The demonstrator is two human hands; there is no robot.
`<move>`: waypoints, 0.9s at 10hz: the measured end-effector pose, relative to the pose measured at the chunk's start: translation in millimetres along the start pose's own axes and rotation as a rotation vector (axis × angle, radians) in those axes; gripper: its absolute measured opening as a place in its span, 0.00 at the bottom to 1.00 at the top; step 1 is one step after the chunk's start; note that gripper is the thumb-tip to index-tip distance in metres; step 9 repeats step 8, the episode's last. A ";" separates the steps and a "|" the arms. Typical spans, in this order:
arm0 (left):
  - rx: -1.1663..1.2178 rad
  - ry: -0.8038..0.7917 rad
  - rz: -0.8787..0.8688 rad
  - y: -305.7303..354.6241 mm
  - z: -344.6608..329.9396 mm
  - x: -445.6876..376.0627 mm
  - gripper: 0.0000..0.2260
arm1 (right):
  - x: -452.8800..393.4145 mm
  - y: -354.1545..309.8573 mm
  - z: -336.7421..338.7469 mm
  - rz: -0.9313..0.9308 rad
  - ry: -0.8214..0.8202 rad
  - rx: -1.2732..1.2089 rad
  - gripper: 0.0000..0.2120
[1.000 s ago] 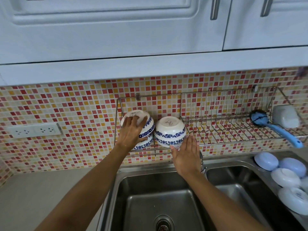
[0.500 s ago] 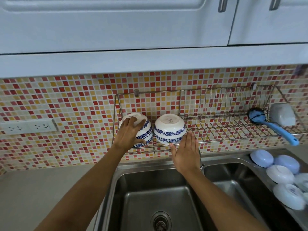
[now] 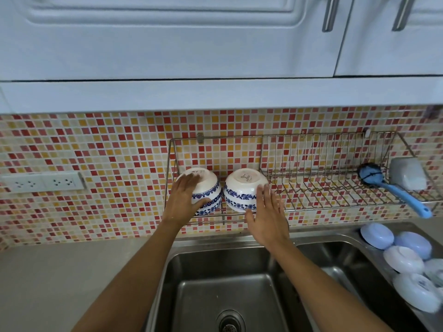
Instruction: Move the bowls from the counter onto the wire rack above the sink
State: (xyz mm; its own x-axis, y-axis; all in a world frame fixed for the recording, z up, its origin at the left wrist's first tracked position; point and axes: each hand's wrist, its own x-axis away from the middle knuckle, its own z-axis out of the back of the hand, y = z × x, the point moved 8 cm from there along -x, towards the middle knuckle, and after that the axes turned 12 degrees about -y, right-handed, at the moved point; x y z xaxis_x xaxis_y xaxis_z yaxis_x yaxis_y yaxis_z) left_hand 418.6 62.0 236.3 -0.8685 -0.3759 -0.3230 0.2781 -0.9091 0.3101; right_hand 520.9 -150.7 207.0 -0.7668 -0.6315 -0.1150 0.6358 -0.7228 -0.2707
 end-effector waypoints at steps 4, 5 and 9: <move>-0.009 0.090 0.046 -1.8 0.8 4.4 0.36 | -17.0 -2.7 -12.7 0.056 0.043 0.090 0.31; -0.125 0.106 0.094 0.2 -5.2 15.6 0.34 | -16.4 -1.3 -14.0 0.064 0.036 0.088 0.31; -0.180 0.008 0.134 1.9 -28.4 55.3 0.31 | 19.2 -0.3 -25.1 0.163 0.085 0.137 0.30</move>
